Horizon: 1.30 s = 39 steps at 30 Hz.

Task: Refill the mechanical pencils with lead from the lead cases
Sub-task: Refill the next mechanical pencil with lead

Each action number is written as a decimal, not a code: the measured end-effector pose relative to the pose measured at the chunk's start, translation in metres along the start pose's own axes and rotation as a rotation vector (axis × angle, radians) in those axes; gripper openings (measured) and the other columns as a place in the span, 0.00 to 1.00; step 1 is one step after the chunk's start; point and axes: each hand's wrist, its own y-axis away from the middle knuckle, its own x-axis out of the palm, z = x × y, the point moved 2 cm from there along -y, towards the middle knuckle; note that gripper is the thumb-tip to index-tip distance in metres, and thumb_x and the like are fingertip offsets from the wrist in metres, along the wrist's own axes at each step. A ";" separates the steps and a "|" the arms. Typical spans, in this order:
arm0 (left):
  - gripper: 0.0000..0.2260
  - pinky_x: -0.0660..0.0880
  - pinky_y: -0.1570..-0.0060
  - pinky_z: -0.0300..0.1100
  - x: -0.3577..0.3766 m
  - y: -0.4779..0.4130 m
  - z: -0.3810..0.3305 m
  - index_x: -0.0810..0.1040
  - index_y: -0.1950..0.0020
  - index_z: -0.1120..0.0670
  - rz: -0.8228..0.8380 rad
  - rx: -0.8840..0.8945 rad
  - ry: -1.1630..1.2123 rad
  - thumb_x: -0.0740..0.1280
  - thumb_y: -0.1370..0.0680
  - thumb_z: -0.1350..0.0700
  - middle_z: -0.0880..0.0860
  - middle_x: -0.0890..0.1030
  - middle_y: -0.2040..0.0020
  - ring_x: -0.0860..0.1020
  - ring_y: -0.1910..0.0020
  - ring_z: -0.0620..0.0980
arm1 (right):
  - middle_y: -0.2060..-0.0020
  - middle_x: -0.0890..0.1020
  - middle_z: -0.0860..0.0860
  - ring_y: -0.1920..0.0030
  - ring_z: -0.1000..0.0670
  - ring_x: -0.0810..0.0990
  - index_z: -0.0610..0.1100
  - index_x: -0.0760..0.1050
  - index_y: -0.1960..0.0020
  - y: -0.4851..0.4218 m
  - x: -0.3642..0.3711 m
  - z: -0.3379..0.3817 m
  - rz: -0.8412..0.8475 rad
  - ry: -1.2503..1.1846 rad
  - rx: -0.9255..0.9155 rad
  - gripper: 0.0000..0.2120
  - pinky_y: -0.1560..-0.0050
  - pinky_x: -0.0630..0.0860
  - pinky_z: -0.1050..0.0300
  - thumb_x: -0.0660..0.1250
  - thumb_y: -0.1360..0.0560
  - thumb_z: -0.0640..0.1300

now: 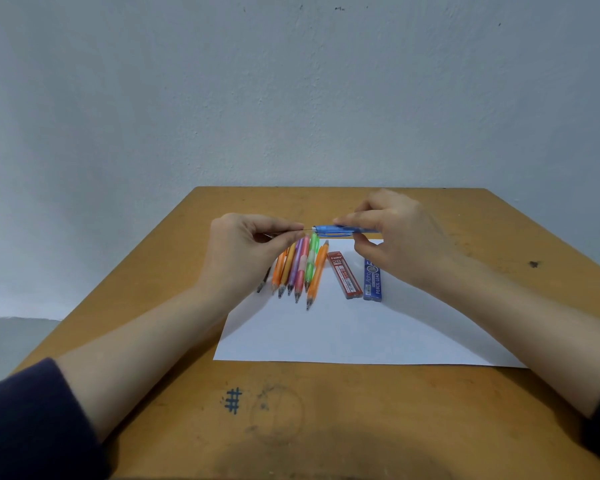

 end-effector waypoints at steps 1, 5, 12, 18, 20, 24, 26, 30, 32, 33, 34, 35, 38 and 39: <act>0.07 0.75 0.61 0.27 0.000 0.000 0.000 0.82 0.52 0.45 -0.003 -0.001 -0.002 0.72 0.28 0.56 0.37 0.80 0.61 0.80 0.57 0.34 | 0.66 0.80 0.47 0.66 0.44 0.77 0.42 0.84 0.50 0.000 0.000 0.000 -0.001 0.000 -0.002 0.14 0.68 0.75 0.54 0.65 0.33 0.37; 0.07 0.75 0.61 0.27 0.000 0.000 0.000 0.82 0.53 0.45 0.015 0.002 -0.001 0.72 0.27 0.56 0.37 0.80 0.61 0.80 0.57 0.34 | 0.65 0.80 0.47 0.65 0.45 0.78 0.42 0.84 0.50 0.000 -0.001 0.000 -0.001 0.004 0.005 0.15 0.67 0.74 0.54 0.65 0.33 0.38; 0.07 0.75 0.61 0.27 0.000 0.000 -0.001 0.81 0.53 0.44 0.004 0.016 0.004 0.72 0.27 0.56 0.37 0.80 0.61 0.80 0.57 0.34 | 0.65 0.80 0.47 0.65 0.45 0.77 0.43 0.84 0.50 0.000 0.000 0.001 0.005 0.012 -0.003 0.14 0.67 0.73 0.55 0.65 0.33 0.38; 0.07 0.74 0.63 0.25 0.000 0.000 -0.002 0.81 0.56 0.42 0.028 0.001 0.035 0.72 0.28 0.55 0.37 0.81 0.62 0.80 0.57 0.33 | 0.65 0.80 0.47 0.66 0.45 0.77 0.42 0.84 0.51 0.000 -0.001 0.001 -0.006 0.012 -0.005 0.14 0.67 0.73 0.55 0.65 0.33 0.37; 0.07 0.73 0.64 0.25 -0.001 0.000 -0.002 0.81 0.56 0.42 0.030 -0.002 0.044 0.72 0.28 0.56 0.36 0.80 0.62 0.80 0.58 0.33 | 0.65 0.81 0.47 0.66 0.45 0.77 0.42 0.84 0.51 0.000 -0.001 0.001 -0.006 0.014 -0.005 0.14 0.67 0.73 0.56 0.65 0.33 0.37; 0.07 0.73 0.64 0.25 0.000 0.000 -0.001 0.81 0.56 0.43 0.024 -0.003 0.042 0.72 0.28 0.55 0.36 0.80 0.62 0.80 0.58 0.33 | 0.65 0.81 0.47 0.65 0.45 0.77 0.42 0.84 0.50 -0.001 -0.002 0.002 -0.003 0.005 -0.004 0.13 0.67 0.74 0.54 0.65 0.32 0.38; 0.07 0.73 0.63 0.25 0.000 0.000 -0.001 0.81 0.55 0.43 0.021 -0.003 0.035 0.72 0.28 0.56 0.36 0.80 0.62 0.80 0.57 0.33 | 0.65 0.80 0.47 0.66 0.45 0.77 0.42 0.84 0.50 -0.001 -0.003 0.003 -0.001 0.006 -0.014 0.13 0.67 0.74 0.54 0.65 0.32 0.38; 0.07 0.74 0.63 0.25 0.000 0.000 -0.004 0.81 0.54 0.44 0.036 0.027 0.010 0.72 0.28 0.56 0.36 0.80 0.62 0.80 0.57 0.33 | 0.65 0.80 0.46 0.65 0.44 0.77 0.43 0.84 0.50 -0.001 -0.002 0.004 0.008 0.009 -0.019 0.14 0.68 0.74 0.53 0.65 0.32 0.38; 0.07 0.74 0.63 0.26 -0.001 0.001 -0.005 0.81 0.55 0.43 0.038 0.030 0.012 0.72 0.28 0.56 0.36 0.80 0.62 0.80 0.57 0.34 | 0.65 0.80 0.46 0.65 0.44 0.77 0.43 0.84 0.50 -0.001 -0.002 0.004 0.014 0.009 -0.022 0.14 0.68 0.74 0.53 0.65 0.32 0.38; 0.07 0.74 0.63 0.26 -0.001 0.001 -0.005 0.81 0.55 0.43 0.038 0.028 0.014 0.72 0.28 0.55 0.36 0.80 0.62 0.80 0.57 0.34 | 0.65 0.80 0.46 0.65 0.45 0.77 0.43 0.84 0.50 -0.001 -0.003 0.005 0.015 0.010 -0.022 0.14 0.68 0.74 0.53 0.65 0.32 0.38; 0.07 0.74 0.63 0.26 -0.001 0.001 -0.006 0.81 0.55 0.43 0.039 0.025 0.015 0.72 0.29 0.55 0.36 0.80 0.62 0.80 0.57 0.34 | 0.65 0.80 0.46 0.65 0.45 0.77 0.42 0.84 0.49 -0.001 -0.003 0.005 0.015 0.011 -0.022 0.14 0.68 0.74 0.53 0.65 0.32 0.38; 0.07 0.74 0.63 0.26 -0.001 0.001 -0.006 0.81 0.54 0.43 0.038 0.020 0.015 0.72 0.29 0.55 0.36 0.80 0.62 0.80 0.57 0.34 | 0.65 0.80 0.46 0.66 0.45 0.77 0.42 0.84 0.49 -0.001 -0.003 0.005 0.015 0.011 -0.022 0.14 0.68 0.74 0.53 0.65 0.32 0.38; 0.07 0.74 0.64 0.26 -0.001 0.001 -0.005 0.81 0.53 0.44 0.032 0.006 0.021 0.72 0.28 0.55 0.37 0.80 0.62 0.80 0.57 0.34 | 0.65 0.80 0.47 0.65 0.45 0.77 0.42 0.84 0.49 0.000 -0.003 0.006 0.026 0.013 -0.016 0.14 0.67 0.72 0.54 0.65 0.32 0.38; 0.07 0.74 0.63 0.26 0.000 0.001 -0.004 0.80 0.53 0.44 0.033 0.004 0.021 0.72 0.28 0.55 0.37 0.80 0.61 0.80 0.57 0.33 | 0.65 0.80 0.47 0.65 0.46 0.77 0.42 0.84 0.49 0.000 -0.002 0.007 0.029 0.015 -0.013 0.13 0.67 0.72 0.54 0.65 0.32 0.38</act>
